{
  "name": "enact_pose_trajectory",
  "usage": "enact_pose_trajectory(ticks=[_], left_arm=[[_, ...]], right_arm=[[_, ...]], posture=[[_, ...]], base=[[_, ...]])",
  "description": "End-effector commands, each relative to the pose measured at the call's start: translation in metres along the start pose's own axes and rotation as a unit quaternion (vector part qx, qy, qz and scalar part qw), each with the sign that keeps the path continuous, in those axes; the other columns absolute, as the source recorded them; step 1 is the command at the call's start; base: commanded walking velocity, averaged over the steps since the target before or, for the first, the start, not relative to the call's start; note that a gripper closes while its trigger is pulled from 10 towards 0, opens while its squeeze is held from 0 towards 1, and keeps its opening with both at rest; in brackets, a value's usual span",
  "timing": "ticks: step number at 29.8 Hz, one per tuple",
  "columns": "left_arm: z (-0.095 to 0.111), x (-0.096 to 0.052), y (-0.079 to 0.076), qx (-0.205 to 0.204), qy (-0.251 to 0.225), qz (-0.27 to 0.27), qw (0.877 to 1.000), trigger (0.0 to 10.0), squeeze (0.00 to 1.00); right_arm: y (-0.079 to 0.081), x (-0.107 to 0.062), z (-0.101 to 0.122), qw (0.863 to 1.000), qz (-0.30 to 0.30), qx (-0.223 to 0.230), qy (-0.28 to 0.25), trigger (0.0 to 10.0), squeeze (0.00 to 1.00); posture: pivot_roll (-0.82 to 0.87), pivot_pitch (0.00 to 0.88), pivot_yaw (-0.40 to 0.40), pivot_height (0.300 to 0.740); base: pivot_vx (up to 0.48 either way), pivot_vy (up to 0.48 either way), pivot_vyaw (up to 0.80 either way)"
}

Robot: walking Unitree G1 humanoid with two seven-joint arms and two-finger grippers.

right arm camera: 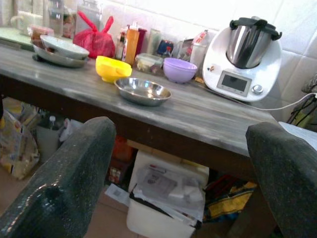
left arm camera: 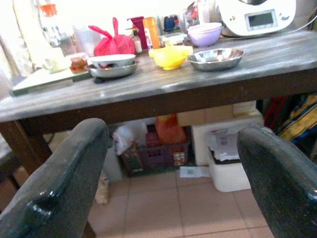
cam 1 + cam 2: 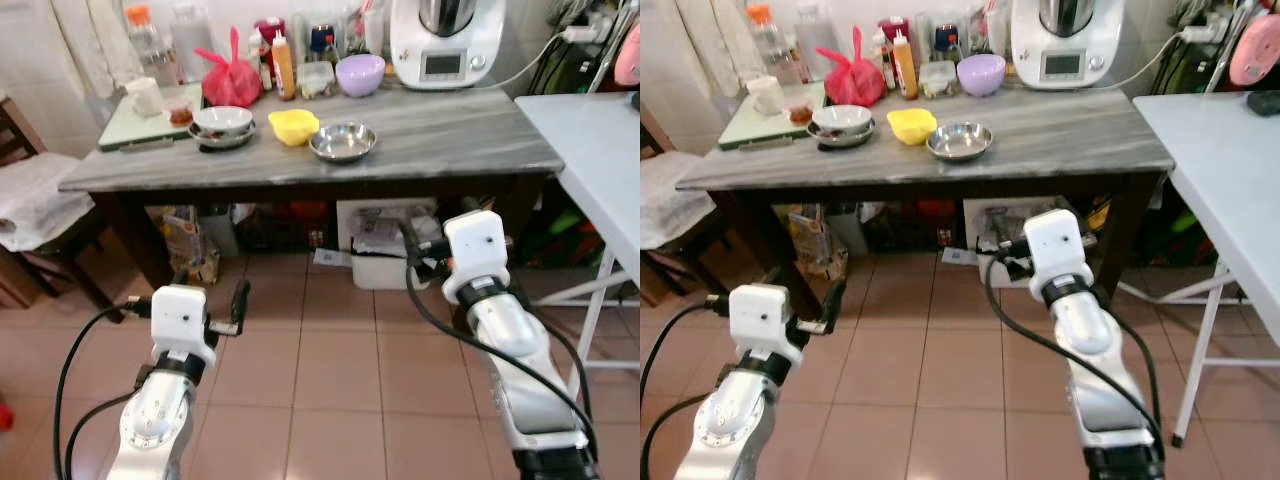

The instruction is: Setting the table

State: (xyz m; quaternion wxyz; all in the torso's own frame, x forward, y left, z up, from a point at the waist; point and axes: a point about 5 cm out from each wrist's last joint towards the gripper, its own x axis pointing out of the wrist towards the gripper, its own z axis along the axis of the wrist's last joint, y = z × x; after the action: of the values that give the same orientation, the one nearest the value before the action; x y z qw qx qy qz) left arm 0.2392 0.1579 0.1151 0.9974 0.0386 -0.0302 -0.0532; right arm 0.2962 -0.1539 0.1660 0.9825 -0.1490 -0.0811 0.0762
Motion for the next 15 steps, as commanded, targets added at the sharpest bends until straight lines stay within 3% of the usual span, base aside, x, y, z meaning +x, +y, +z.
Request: enact_pose_trajectory(ticks=[1, 15], left_arm=[[-0.0007, -0.0004, 0.002, 0.003, 0.003, -0.005, 1.0, 10.0, 0.0], [0.0003, 0.0026, 0.0, -0.003, -0.001, -0.013, 1.0, 10.0, 0.0]], right_arm=[[0.0046, 0.003, 0.0058, 1.0, 0.006, 0.003, -0.012, 10.0, 0.0], [0.0043, 0.0043, 0.0057, 1.0, 0.004, 0.001, -0.012, 10.0, 0.0]], posture=[[-0.1, 0.044, 0.062, 0.74], [-0.1, 0.042, 0.064, 0.74]], base=[[0.0, -0.349, 0.0], [0.0, -0.392, 0.0]])
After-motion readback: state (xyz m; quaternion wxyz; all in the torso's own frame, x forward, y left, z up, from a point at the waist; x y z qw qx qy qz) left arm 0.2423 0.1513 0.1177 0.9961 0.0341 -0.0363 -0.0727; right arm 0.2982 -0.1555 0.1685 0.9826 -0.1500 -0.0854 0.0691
